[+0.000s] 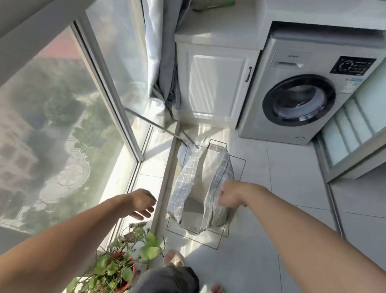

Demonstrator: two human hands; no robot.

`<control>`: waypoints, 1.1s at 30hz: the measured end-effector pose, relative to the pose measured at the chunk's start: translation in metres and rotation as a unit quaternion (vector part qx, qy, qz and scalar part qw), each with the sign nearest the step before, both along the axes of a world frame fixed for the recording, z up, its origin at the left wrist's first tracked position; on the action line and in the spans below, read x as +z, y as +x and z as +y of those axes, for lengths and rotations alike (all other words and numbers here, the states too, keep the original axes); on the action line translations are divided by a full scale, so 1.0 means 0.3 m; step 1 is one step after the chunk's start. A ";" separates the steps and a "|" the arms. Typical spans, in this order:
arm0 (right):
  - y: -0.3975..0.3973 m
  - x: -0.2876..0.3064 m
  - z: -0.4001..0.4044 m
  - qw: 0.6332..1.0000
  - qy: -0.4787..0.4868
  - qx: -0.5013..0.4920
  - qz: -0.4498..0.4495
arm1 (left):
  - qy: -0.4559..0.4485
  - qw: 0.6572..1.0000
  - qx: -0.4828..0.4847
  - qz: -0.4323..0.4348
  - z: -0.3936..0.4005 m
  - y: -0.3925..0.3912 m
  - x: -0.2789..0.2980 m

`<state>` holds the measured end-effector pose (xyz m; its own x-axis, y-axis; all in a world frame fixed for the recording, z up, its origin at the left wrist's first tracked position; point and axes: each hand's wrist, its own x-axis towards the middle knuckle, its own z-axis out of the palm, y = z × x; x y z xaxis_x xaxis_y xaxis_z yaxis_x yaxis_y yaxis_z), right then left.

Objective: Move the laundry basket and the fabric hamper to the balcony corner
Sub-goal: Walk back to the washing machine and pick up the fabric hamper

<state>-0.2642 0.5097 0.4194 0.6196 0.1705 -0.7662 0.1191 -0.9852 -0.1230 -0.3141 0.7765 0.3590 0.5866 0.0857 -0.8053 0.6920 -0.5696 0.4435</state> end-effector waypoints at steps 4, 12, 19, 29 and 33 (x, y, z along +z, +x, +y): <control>0.145 -0.011 0.054 1.000 -0.006 -0.002 -0.004 | 0.002 1.000 0.012 0.014 0.038 0.145 -0.016; 0.324 -0.069 0.173 0.997 -0.043 0.060 0.021 | -0.014 0.998 0.049 0.030 0.129 0.310 -0.100; 0.472 -0.078 0.296 0.986 -0.052 0.155 0.019 | 0.010 0.994 0.110 0.020 0.221 0.296 -0.200; 0.613 -0.239 0.327 0.927 0.004 0.367 0.081 | 0.041 0.955 0.269 0.122 0.022 0.129 -0.374; 0.717 -0.373 0.177 0.922 0.029 0.366 0.120 | 0.042 0.925 0.357 0.124 -0.206 0.092 -0.450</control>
